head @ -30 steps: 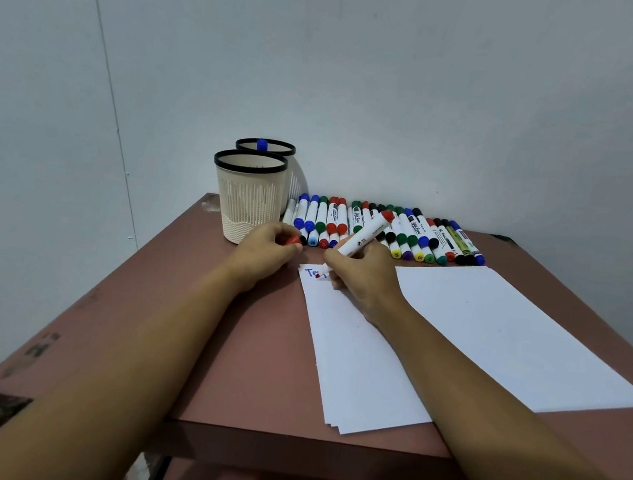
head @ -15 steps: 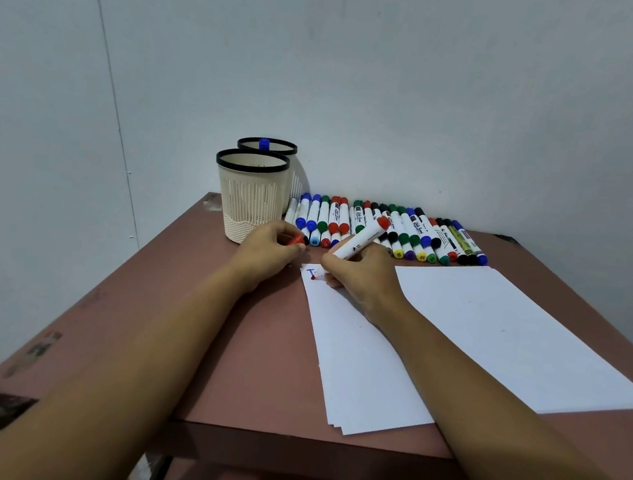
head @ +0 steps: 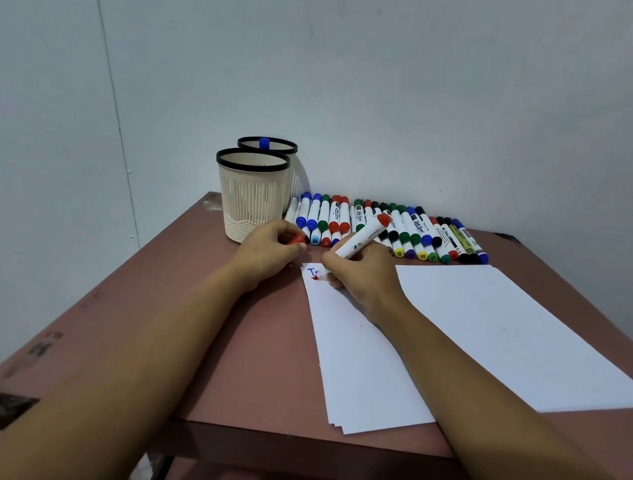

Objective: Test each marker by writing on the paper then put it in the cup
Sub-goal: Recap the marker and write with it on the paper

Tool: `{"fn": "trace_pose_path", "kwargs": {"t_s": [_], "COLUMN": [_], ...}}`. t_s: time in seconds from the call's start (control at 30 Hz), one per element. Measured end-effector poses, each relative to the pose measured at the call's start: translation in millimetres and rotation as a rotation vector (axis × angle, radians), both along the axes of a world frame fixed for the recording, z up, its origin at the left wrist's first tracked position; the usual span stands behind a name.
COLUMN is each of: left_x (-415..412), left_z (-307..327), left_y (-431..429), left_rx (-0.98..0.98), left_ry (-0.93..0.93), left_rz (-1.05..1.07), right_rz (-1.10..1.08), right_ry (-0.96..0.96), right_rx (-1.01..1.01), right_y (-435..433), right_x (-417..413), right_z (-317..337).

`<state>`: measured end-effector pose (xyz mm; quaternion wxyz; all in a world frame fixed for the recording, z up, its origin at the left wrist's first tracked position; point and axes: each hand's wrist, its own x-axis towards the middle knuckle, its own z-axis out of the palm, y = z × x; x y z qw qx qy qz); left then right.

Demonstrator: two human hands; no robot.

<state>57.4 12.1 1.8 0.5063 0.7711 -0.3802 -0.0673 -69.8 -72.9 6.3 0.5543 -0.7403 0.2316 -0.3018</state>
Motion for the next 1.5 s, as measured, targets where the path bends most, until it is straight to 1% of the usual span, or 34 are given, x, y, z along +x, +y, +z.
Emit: {"fn": "trace_pose_path", "kwargs": {"t_s": [0.17, 0.33, 0.5, 0.6, 0.87, 1.07, 1.5], "left_x": [0.3, -0.9, -0.8, -1.5, -1.3, -1.0, -3.0], "left_z": [0.2, 0.4, 0.8, 1.0, 0.7, 0.4, 2.3], "left_y": [-0.4, -0.2, 0.2, 0.3, 0.4, 0.9, 1.1], "left_rx": [0.001, -0.002, 0.015, 0.016, 0.018, 0.006, 0.035], "left_ry": [-0.003, -0.013, -0.030, -0.029, -0.027, -0.006, -0.027], "left_rz": [-0.004, 0.003, -0.002, -0.006, -0.002, 0.001, -0.005], "right_rz": [0.021, -0.079, -0.032, -0.046, -0.016, -0.091, -0.043], "right_ry": [0.008, -0.046, -0.010, -0.013, -0.021, -0.027, -0.010], "right_rx": [0.030, 0.057, 0.000, -0.034, 0.013, -0.040, -0.037], "right_y": [1.4, -1.7, 1.1, 1.1, 1.9, 2.2, 3.7], "right_x": [-2.9, -0.7, -0.4, -1.3, -3.0, -2.8, -6.2], "right_z": [4.6, 1.8, 1.4, 1.1, 3.8, 2.9, 5.9]}}
